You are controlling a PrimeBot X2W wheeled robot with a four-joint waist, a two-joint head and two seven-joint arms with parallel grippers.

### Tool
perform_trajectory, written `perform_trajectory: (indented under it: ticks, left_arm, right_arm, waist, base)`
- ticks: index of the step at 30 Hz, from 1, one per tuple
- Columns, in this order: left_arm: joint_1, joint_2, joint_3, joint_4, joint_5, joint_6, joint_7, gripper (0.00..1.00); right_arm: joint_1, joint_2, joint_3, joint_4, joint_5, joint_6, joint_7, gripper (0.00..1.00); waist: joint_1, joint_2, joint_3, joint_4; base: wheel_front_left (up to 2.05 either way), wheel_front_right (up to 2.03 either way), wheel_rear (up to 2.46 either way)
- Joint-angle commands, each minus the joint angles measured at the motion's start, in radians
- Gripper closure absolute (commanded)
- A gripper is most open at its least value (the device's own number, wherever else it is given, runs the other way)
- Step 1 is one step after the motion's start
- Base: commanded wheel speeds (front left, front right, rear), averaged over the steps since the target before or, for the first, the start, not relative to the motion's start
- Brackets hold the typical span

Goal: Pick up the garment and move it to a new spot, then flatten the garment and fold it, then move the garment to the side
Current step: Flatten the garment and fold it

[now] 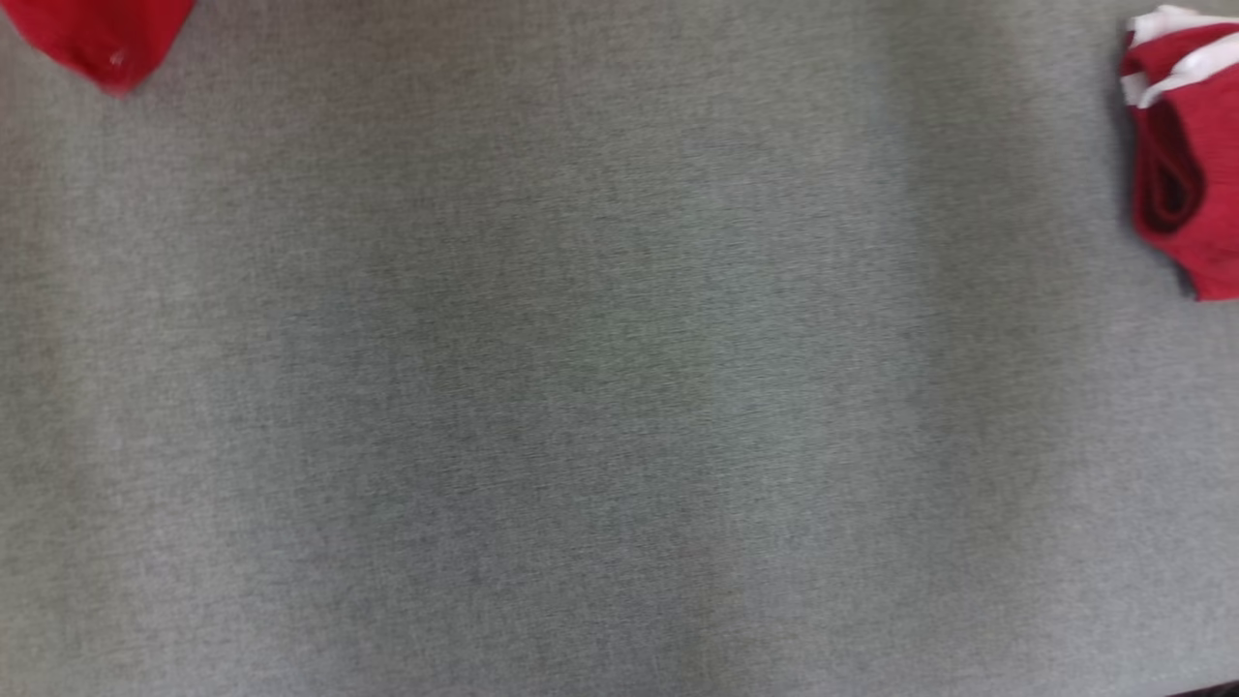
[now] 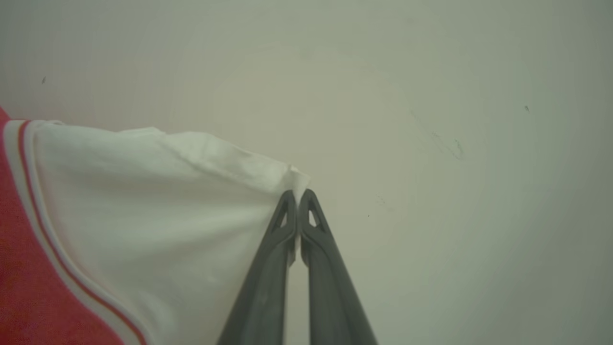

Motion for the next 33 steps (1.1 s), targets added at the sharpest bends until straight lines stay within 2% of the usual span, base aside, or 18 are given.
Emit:
perform_trajectory:
  ticks: [1, 4, 9, 10, 11, 12, 14, 15, 19, 23, 29, 33]
  left_arm:
    - [0.055, -0.007, 0.001, 0.002, -0.017, -0.009, -0.007, 1.00]
    - [0.182, -0.027, -0.011, -0.022, -0.041, -0.015, -0.009, 1.00]
    - [0.447, -0.043, -0.025, -0.101, -0.085, -0.015, -0.008, 1.00]
    - [0.509, -0.053, -0.023, -0.109, -0.098, -0.015, -0.008, 1.00]
    - [0.509, -0.053, -0.023, -0.109, -0.098, -0.015, -0.008, 1.00]
    - [0.631, -0.068, -0.038, -0.117, -0.119, -0.015, -0.006, 1.00]
    - [0.736, -0.076, -0.053, -0.121, -0.138, -0.008, 0.018, 1.00]
    - [0.736, -0.076, -0.053, -0.121, -0.138, -0.008, 0.018, 1.00]
    - [0.923, -0.100, -0.086, -0.136, -0.152, 0.031, 0.062, 1.00]
    - [1.056, -0.105, -0.111, -0.158, -0.143, 0.076, 0.082, 1.00]
    - [1.166, -0.109, -0.115, -0.162, -0.127, 0.146, 0.084, 1.00]
    - [1.219, -0.104, -0.118, -0.173, -0.134, 0.188, 0.112, 1.00]
  right_arm:
    - [0.033, -0.016, 0.024, -0.002, 0.033, -0.003, 0.000, 1.00]
    - [0.120, -0.051, 0.093, -0.008, 0.103, -0.003, 0.003, 1.00]
    - [0.299, -0.140, 0.218, -0.099, 0.321, -0.003, 0.093, 1.00]
    - [0.344, -0.155, 0.227, -0.130, 0.379, -0.003, 0.127, 1.00]
    - [0.344, -0.155, 0.227, -0.130, 0.379, -0.003, 0.127, 1.00]
    - [0.438, -0.191, 0.225, -0.212, 0.453, -0.003, 0.187, 1.00]
    - [0.542, -0.220, 0.230, -0.307, 0.526, -0.003, 0.269, 1.00]
    - [0.542, -0.220, 0.230, -0.307, 0.526, -0.003, 0.269, 1.00]
    - [0.755, -0.285, 0.206, -0.468, 0.636, -0.003, 0.440, 1.00]
    - [0.965, -0.316, 0.165, -0.576, 0.715, -0.003, 0.614, 1.00]
    - [1.224, -0.293, 0.125, -0.700, 0.875, -0.003, 0.864, 1.00]
    - [1.347, -0.279, 0.094, -0.760, 0.941, -0.003, 1.003, 1.00]
  waist:
    - [-0.0002, -0.0001, 0.017, 0.018]
    - [-0.0002, -0.0001, -0.002, 0.036]
    - [-0.0002, -0.0001, -0.094, 0.061]
    - [-0.0002, -0.0001, -0.118, 0.064]
    - [-0.0002, -0.0001, -0.118, 0.064]
    - [-0.0002, -0.0001, -0.173, 0.072]
    - [-0.0002, -0.0001, -0.221, 0.077]
    - [-0.0002, -0.0001, -0.221, 0.077]
    - [-0.0002, -0.0001, -0.310, 0.089]
    - [-0.0002, -0.0001, -0.378, 0.102]
    - [-0.0002, -0.0001, -0.439, 0.114]
    - [-0.0002, -0.0001, -0.464, 0.114]
  base:
    - [0.00, 0.00, 0.00]
    - [0.00, 0.00, 0.00]
    - [0.00, 0.00, 0.00]
    - [0.00, 0.00, 0.00]
    - [0.00, 0.00, 0.00]
    - [0.00, 0.00, 0.00]
    - [0.00, 0.00, 0.00]
    - [0.00, 0.00, 0.00]
    - [0.00, 0.00, 0.00]
    - [0.00, 0.00, 0.00]
    - [0.00, 0.00, 0.00]
    - [0.00, 0.00, 0.00]
